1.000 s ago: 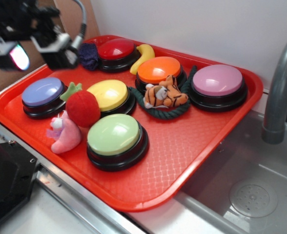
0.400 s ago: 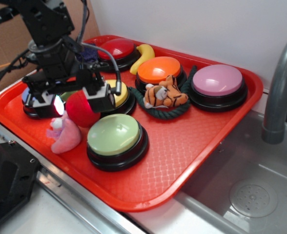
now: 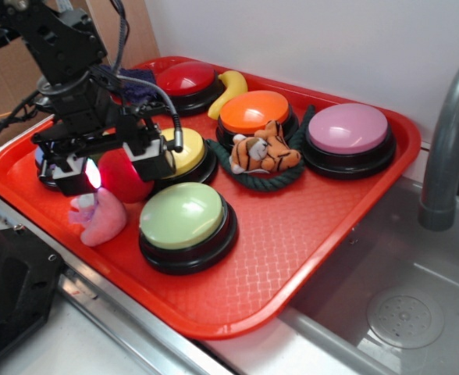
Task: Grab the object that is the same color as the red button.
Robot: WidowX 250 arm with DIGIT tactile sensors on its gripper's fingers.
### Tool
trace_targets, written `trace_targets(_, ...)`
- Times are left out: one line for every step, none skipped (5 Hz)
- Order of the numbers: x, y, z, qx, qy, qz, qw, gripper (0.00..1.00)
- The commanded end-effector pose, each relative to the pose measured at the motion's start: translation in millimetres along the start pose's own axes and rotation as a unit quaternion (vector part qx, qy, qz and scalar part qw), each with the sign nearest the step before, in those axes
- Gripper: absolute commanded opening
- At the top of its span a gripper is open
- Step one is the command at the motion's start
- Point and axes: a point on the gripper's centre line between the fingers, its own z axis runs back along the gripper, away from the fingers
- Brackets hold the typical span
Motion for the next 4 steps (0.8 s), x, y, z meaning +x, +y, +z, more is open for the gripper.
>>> trace_targets(14.0,-0.5,2.7,-0.01,-0.014,-0.035,0.999,0.0)
trace_targets(16.8,-5.2,2.1,-0.004,-0.004,-0.09,0.996,0.0)
trace_targets(23.1,-14.0,19.7,0.004,-0.014,-0.106,0.994,0.0)
trace_targets(43.2,-26.4,63.2,0.003,-0.013,-0.202,0.979,0.0)
